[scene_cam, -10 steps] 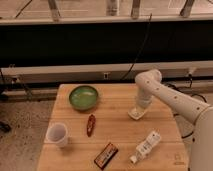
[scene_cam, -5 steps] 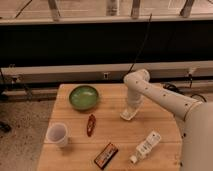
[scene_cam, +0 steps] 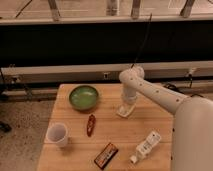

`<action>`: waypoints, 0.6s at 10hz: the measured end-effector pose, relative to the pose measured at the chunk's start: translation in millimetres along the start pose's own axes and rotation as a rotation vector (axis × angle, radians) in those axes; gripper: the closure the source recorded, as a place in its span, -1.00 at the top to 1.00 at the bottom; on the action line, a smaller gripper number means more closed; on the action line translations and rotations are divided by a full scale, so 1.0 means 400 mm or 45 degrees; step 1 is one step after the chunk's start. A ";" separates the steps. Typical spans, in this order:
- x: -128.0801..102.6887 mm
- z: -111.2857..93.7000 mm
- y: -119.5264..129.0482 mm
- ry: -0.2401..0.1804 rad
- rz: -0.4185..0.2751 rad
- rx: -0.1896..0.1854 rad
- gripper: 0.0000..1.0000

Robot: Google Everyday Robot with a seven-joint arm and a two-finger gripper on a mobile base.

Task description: Wipe the white sponge on the table

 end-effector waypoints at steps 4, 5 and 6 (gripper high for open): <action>0.095 0.008 -0.014 -0.002 0.104 -0.016 -0.94; 0.121 0.008 -0.012 0.000 0.130 -0.019 -0.94; 0.137 0.008 -0.004 0.001 0.150 -0.021 -0.94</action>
